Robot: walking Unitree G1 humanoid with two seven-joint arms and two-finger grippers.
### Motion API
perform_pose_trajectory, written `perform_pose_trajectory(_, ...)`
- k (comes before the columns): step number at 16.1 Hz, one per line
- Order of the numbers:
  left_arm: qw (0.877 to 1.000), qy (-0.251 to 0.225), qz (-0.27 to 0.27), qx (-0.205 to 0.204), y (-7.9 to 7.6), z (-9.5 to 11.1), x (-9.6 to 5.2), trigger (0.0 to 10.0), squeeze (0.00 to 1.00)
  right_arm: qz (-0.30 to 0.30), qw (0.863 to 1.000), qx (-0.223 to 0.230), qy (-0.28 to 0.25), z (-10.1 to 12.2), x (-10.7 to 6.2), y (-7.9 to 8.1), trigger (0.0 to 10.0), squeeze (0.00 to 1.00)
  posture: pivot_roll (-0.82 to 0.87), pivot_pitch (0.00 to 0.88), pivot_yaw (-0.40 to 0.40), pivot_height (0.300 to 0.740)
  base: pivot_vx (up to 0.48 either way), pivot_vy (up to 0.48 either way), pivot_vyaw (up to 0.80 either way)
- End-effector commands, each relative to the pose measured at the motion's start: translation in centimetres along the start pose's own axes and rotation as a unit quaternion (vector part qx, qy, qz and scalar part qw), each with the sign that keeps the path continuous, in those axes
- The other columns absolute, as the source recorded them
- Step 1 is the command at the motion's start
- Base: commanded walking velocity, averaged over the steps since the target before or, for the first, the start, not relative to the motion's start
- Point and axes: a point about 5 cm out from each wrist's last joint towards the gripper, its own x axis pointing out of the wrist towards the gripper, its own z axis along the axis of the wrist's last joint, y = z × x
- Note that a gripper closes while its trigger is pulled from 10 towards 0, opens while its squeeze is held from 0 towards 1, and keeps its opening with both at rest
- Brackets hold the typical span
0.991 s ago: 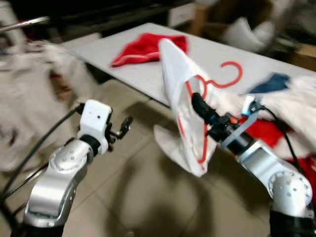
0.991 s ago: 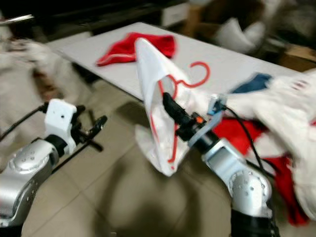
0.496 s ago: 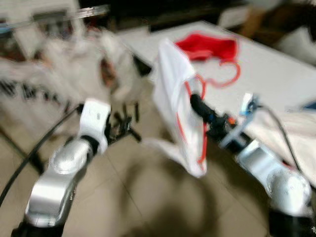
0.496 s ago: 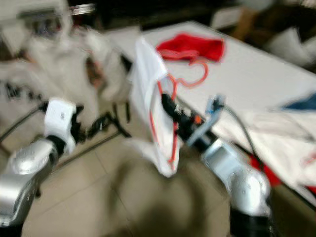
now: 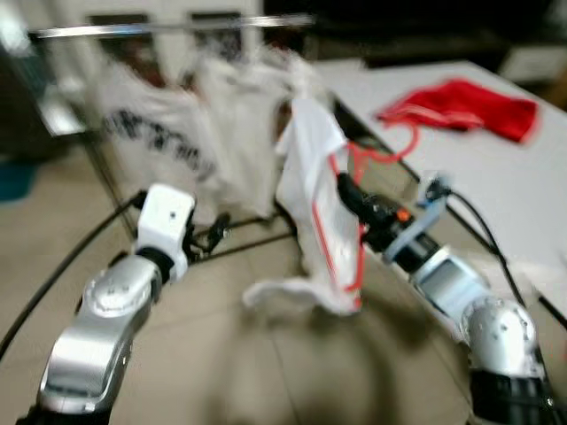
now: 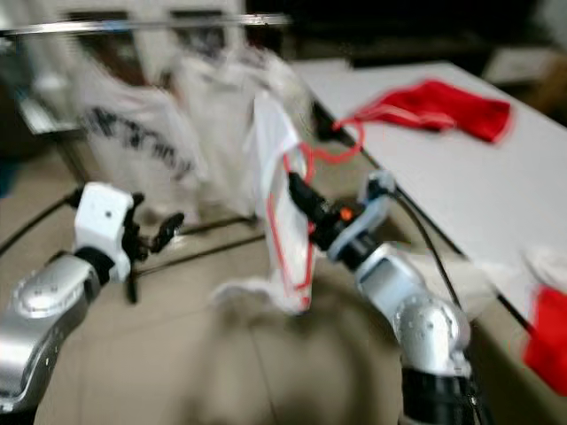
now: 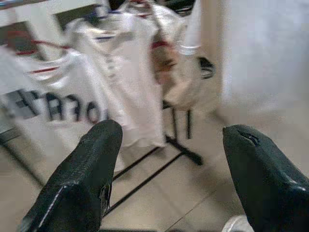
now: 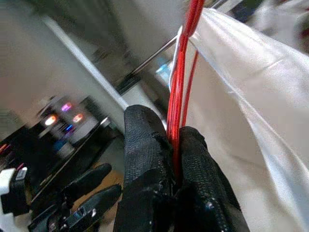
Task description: Hang hanger
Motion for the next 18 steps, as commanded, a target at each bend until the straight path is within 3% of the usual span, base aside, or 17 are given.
perform_pose_trajectory(1,1.000,-0.007,-0.004,0.006,-0.4,0.4,0.0,10.0,0.00,-0.005,1.000,-0.019,-0.007,0.5,0.2,0.0,10.0,0.00,-0.08,0.000,-0.026,0.740,0.000,0.000,0.80)
perform_pose_trajectory(4,1.000,-0.006,-0.002,0.009,-0.7,0.4,0.2,10.0,0.00,-0.028,0.999,-0.035,0.000,0.2,0.8,-0.5,10.0,0.00,-0.08,0.000,-0.033,0.740,0.000,-0.360,0.80)
perform_pose_trajectory(7,1.000,-0.001,-0.004,0.014,-1.0,0.2,0.6,10.0,0.00,-0.110,0.992,-0.054,-0.012,0.6,1.0,-2.6,10.0,0.00,-0.09,0.000,-0.032,0.740,0.000,-0.409,0.80)
perform_pose_trajectory(9,1.000,0.014,-0.004,0.004,-1.1,-0.2,0.7,10.0,0.00,-0.126,0.989,-0.065,-0.028,1.0,1.0,-3.0,10.0,0.00,-0.09,0.000,-0.031,0.740,0.000,0.000,0.40)
perform_pose_trajectory(13,1.000,0.009,-0.003,0.011,-0.9,-0.1,0.7,10.0,0.00,-0.103,0.991,-0.069,-0.047,0.8,0.9,-2.4,10.0,0.00,-0.08,0.000,-0.037,0.740,0.000,0.240,0.00)
perform_pose_trajectory(18,0.999,0.010,0.028,0.020,0.9,-0.5,0.6,10.0,0.00,-0.063,0.990,-0.121,-0.040,0.8,1.2,-1.7,10.0,0.00,-0.09,0.000,-0.040,0.740,0.000,0.000,0.00)
